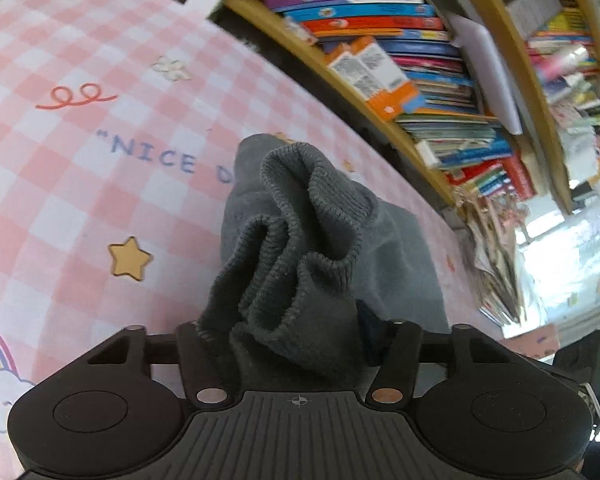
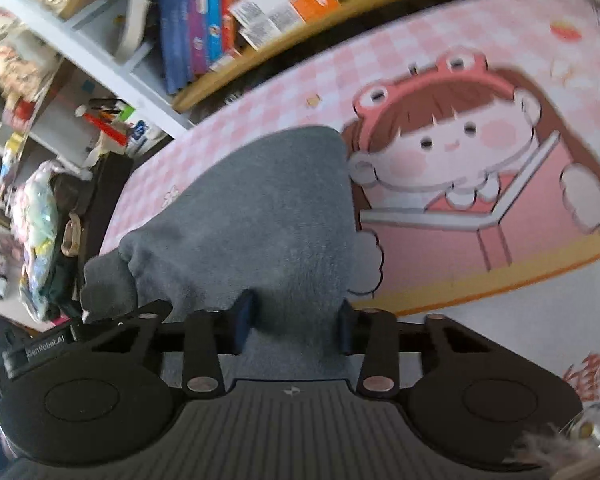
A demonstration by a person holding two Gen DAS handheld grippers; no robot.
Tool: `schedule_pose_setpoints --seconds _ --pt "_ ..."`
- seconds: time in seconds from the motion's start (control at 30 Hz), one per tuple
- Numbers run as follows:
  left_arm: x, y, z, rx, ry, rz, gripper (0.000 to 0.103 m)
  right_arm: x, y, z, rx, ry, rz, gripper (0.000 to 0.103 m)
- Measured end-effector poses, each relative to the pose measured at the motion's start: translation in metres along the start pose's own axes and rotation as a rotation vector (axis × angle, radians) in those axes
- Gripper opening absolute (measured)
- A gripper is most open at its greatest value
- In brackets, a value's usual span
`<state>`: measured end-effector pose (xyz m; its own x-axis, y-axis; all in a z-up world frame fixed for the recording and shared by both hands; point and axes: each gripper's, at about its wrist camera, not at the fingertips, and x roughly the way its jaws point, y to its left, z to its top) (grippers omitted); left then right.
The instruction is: Fold clothes
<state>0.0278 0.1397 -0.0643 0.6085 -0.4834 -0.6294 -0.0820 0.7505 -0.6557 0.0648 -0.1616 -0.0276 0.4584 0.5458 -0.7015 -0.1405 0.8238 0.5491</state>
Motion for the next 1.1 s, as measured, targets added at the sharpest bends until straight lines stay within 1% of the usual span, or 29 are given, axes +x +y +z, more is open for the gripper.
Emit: schedule_pose_setpoints --seconds 0.13,0.2,0.27,0.3,0.33,0.4,0.5,0.57,0.67,0.7,0.77,0.8,0.83,0.93,1.1 --pt "0.000 -0.012 -0.009 0.017 0.032 -0.012 0.052 -0.014 -0.001 -0.005 -0.048 0.002 -0.031 0.032" --pt "0.002 -0.014 -0.012 0.014 0.049 -0.010 0.053 -0.019 -0.006 -0.006 -0.046 0.016 -0.039 0.032" --pt "0.005 -0.015 -0.015 0.006 0.061 -0.003 0.055 -0.022 -0.014 -0.007 -0.021 0.033 -0.034 0.036" --pt "0.006 -0.014 -0.015 -0.001 0.062 0.005 0.057 -0.023 -0.017 -0.007 -0.011 0.038 -0.032 0.041" --pt "0.008 -0.014 -0.015 -0.008 0.062 0.013 0.061 -0.022 -0.019 -0.006 -0.003 0.040 -0.030 0.044" --pt "0.009 -0.012 -0.016 -0.024 0.059 0.017 0.062 -0.021 -0.024 -0.006 0.014 0.046 -0.026 0.049" --pt "0.010 -0.010 -0.016 -0.048 0.050 0.017 0.063 -0.017 -0.029 -0.003 0.031 0.053 -0.032 0.063" --pt "0.011 -0.009 -0.017 -0.059 0.042 0.019 0.063 -0.014 -0.031 -0.001 0.043 0.060 -0.031 0.064" --pt "0.011 -0.010 -0.018 -0.067 0.027 0.018 0.063 -0.007 -0.035 0.003 0.054 0.088 -0.001 0.064" --pt "0.011 -0.011 -0.018 -0.069 0.022 0.017 0.063 -0.004 -0.035 0.005 0.054 0.100 0.010 0.064" --pt "0.010 -0.012 -0.019 -0.074 0.012 0.016 0.062 0.000 -0.036 0.006 0.053 0.122 0.033 0.060" --pt "0.010 -0.012 -0.020 -0.076 0.006 0.016 0.061 0.001 -0.036 0.005 0.050 0.130 0.047 0.053" --pt "0.010 -0.013 -0.020 -0.078 0.001 0.015 0.058 0.000 -0.034 0.005 0.038 0.131 0.057 0.045" --pt "0.009 -0.015 -0.021 -0.079 -0.015 0.010 0.053 -0.008 -0.027 0.005 -0.016 0.108 0.068 0.034" --pt "0.007 -0.029 -0.012 -0.027 -0.043 -0.021 0.053 -0.024 -0.023 0.013 -0.060 0.039 0.081 0.032"
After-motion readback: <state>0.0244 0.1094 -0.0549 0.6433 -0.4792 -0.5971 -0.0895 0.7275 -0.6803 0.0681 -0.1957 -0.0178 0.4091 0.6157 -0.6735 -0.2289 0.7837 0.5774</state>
